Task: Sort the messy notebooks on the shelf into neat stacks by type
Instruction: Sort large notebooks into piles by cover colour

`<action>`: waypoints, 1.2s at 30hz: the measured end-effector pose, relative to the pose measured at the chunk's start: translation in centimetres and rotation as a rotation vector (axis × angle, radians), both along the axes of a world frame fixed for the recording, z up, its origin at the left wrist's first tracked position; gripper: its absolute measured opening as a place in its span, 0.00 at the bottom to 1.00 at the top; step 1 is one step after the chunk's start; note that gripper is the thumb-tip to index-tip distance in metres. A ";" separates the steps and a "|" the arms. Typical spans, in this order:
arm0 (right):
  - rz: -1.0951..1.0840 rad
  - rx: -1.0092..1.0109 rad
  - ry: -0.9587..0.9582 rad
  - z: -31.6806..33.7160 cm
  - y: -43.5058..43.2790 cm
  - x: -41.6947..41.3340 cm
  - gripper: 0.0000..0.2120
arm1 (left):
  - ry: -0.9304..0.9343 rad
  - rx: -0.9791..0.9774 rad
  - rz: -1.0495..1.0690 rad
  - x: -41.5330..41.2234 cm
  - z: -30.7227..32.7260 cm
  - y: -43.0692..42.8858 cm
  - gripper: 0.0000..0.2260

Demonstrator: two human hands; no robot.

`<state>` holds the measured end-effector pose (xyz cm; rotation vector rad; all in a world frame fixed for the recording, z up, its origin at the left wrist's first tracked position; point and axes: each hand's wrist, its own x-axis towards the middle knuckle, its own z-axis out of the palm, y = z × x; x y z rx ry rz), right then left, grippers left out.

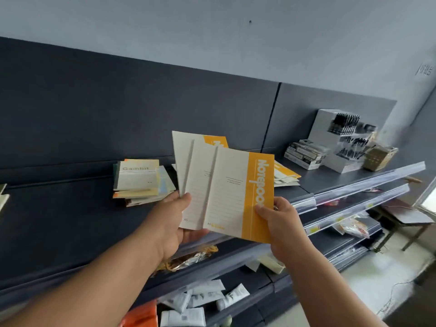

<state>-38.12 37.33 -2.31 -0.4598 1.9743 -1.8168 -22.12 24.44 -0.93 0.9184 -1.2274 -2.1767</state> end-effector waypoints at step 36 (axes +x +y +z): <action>0.111 0.139 0.032 -1.7 -5.3 -37.5 0.09 | -0.109 0.007 0.073 -36.6 -0.8 -3.2 0.07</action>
